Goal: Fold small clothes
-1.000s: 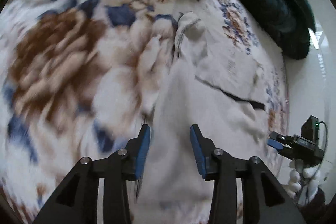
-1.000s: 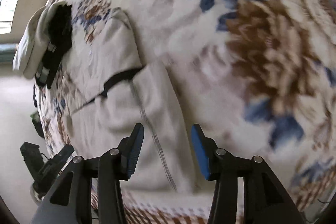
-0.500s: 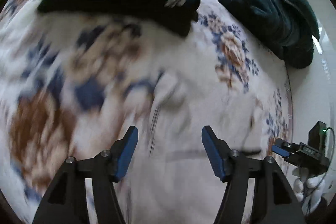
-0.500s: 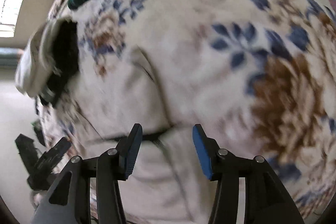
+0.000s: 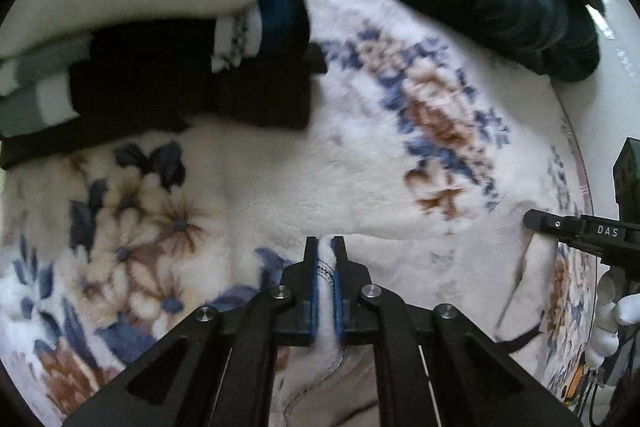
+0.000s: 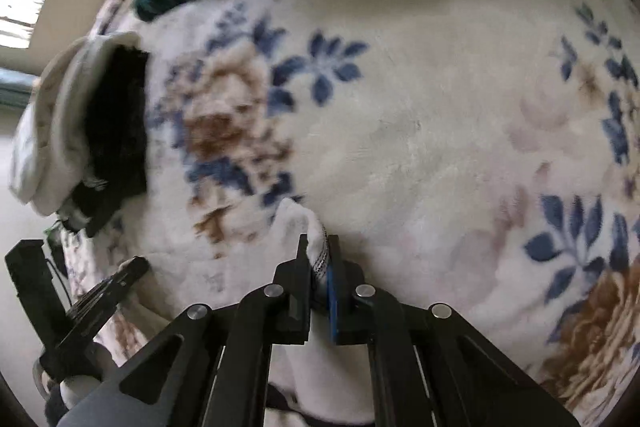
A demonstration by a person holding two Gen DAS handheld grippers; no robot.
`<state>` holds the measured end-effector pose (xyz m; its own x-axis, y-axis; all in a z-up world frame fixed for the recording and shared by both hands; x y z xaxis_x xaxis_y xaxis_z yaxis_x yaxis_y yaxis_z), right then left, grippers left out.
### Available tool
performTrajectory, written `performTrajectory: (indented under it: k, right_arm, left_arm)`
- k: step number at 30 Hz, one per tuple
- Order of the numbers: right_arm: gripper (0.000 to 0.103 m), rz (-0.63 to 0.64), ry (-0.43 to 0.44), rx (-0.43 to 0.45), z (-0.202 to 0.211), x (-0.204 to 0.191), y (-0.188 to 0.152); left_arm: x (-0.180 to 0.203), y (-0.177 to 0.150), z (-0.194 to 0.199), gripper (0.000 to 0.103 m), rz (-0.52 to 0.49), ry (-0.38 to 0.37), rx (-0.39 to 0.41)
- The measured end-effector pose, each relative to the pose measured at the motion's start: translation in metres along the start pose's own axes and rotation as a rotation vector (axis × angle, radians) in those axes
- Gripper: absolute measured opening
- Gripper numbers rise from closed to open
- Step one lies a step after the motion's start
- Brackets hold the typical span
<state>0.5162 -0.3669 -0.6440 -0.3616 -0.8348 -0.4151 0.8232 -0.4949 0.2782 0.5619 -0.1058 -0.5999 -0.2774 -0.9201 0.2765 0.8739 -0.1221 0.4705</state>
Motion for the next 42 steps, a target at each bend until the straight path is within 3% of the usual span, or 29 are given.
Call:
performTrajectory:
  k: [6,12,15,19,22,24,25,27,28,31,35,41,42]
  right_arm:
    - [0.006,0.050,0.127,0.083,0.071,-0.029,-0.017]
    - [0.006,0.126,0.193,0.092,0.136,-0.028,-0.088]
    - [0.006,0.153,0.194,0.034,0.148,-0.009,-0.139]
    - [0.006,0.181,0.157,-0.052,0.143,0.025,-0.195]
    - [0.009,0.166,0.131,-0.191,0.127,0.049,-0.230]
    - [0.014,0.141,0.095,-0.248,0.124,0.063,-0.241]
    - [0.015,0.130,0.089,-0.244,0.127,0.067,-0.242]
    - [0.044,0.105,0.069,-0.223,0.135,0.074,-0.238]
    - [0.047,0.068,0.071,-0.195,0.142,0.078,-0.232]
    - [0.047,-0.061,0.101,-0.122,0.157,0.085,-0.213]
    - [0.049,-0.221,0.170,-0.029,0.163,0.086,-0.191]
    - [0.049,-0.213,0.054,-0.106,0.123,0.074,-0.197]
    - [0.031,-0.217,0.061,-0.121,0.117,0.070,-0.204]
  left_arm:
    - [0.025,0.004,0.073,0.004,0.036,-0.048,0.141]
    - [0.036,-0.048,0.142,0.004,0.102,-0.101,0.193]
    - [0.034,-0.097,0.156,0.004,0.126,-0.112,0.162]
    - [0.019,-0.177,0.148,0.005,0.178,-0.122,0.026]
    - [0.004,-0.221,0.137,0.010,0.244,-0.124,-0.085]
    - [-0.006,-0.237,0.143,0.024,0.307,-0.120,-0.117]
    - [-0.010,-0.241,0.151,0.026,0.333,-0.133,-0.107]
    - [-0.017,-0.242,0.164,0.026,0.371,-0.122,-0.092]
    - [-0.023,-0.240,0.170,0.026,0.399,-0.115,-0.083]
    - [-0.033,-0.224,0.174,0.027,0.484,-0.108,-0.040]
    - [-0.032,-0.197,0.160,0.033,0.492,-0.070,-0.007]
    - [-0.004,-0.184,0.111,0.034,0.412,-0.065,-0.085]
    - [0.002,-0.185,0.105,0.033,0.372,-0.050,-0.094]
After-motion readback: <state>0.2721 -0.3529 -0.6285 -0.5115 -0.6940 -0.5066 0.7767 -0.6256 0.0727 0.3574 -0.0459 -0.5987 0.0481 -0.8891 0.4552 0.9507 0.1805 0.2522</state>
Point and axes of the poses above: each gripper's, at about its wrist camera, not at the fingertips, and z roughly against the way its jaws point, x to its right, y to its top, the point moved 7 cm from there along -z, roughly the way its jaws point, and after that the axes turned 11 degrees about x, right-handed, at the moved point
